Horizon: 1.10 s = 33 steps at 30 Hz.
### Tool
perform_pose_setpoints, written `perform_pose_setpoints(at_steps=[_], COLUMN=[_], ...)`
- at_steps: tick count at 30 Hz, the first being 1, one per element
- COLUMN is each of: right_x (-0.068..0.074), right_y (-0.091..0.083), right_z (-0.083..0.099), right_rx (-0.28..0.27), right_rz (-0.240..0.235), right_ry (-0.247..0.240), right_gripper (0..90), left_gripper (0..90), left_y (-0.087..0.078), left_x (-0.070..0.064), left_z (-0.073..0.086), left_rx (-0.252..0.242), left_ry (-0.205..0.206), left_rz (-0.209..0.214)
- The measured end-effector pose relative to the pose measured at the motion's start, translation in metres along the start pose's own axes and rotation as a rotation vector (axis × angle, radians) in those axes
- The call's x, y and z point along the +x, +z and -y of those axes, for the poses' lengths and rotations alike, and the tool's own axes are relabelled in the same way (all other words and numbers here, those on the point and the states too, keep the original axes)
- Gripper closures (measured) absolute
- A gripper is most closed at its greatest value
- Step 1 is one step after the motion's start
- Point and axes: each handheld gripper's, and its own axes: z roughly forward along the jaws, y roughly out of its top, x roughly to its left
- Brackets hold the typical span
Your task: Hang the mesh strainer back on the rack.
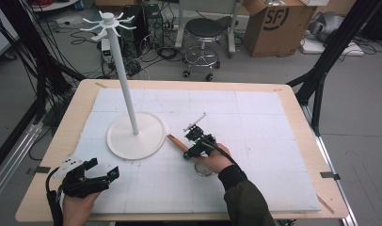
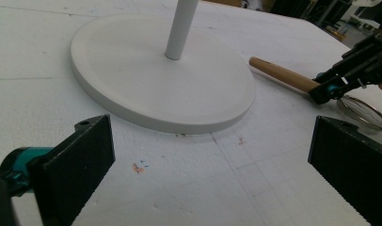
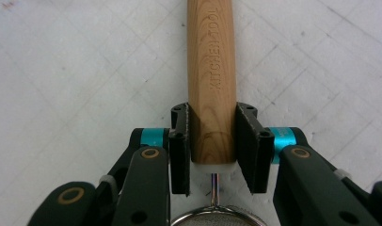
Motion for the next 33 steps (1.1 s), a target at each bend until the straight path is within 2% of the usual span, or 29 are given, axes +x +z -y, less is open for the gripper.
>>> perform_pose_setpoints(at_steps=[3, 6, 13, 15, 19, 24, 30, 33], right_x=[0.001, 0.0, -0.002, -0.004, -0.004, -0.005, -0.002, 0.0], right_y=[-0.003, -0.006, -0.027, -0.032, -0.04, -0.049, -0.058, -0.059], right_z=[0.004, 0.006, 0.006, 0.006, 0.005, -0.001, -0.008, -0.01], right_rx=[0.002, -0.035, -0.204, -0.256, -0.333, -0.455, -0.55, -0.581], right_rz=[-0.007, -0.026, -0.092, -0.13, -0.151, -0.191, -0.254, -0.279], right_ry=[-0.014, -0.005, -0.001, 0.005, 0.01, 0.02, 0.043, 0.056], right_gripper=[68.9, 68.9, 68.9, 68.8, 68.8, 68.9, 68.9, 68.8], left_gripper=[1.6, 1.6, 1.6, 1.6, 1.6, 1.6, 1.6, 1.6], left_y=[0.0, 0.0, 0.0, 0.0, 0.0, 0.001, 0.002, 0.002], left_x=[0.001, 0.0, 0.0, 0.001, 0.0, -0.001, -0.003, -0.004], left_z=[0.0, 0.0, 0.0, 0.0, 0.0, 0.0, 0.0, 0.0], left_rx=[-0.003, -0.003, -0.002, -0.003, 0.002, 0.001, 0.006, 0.007], left_ry=[0.0, 0.001, 0.001, 0.001, 0.003, 0.004, 0.006, 0.009], left_rz=[-0.009, -0.009, -0.008, -0.007, -0.004, -0.002, 0.007, 0.016])
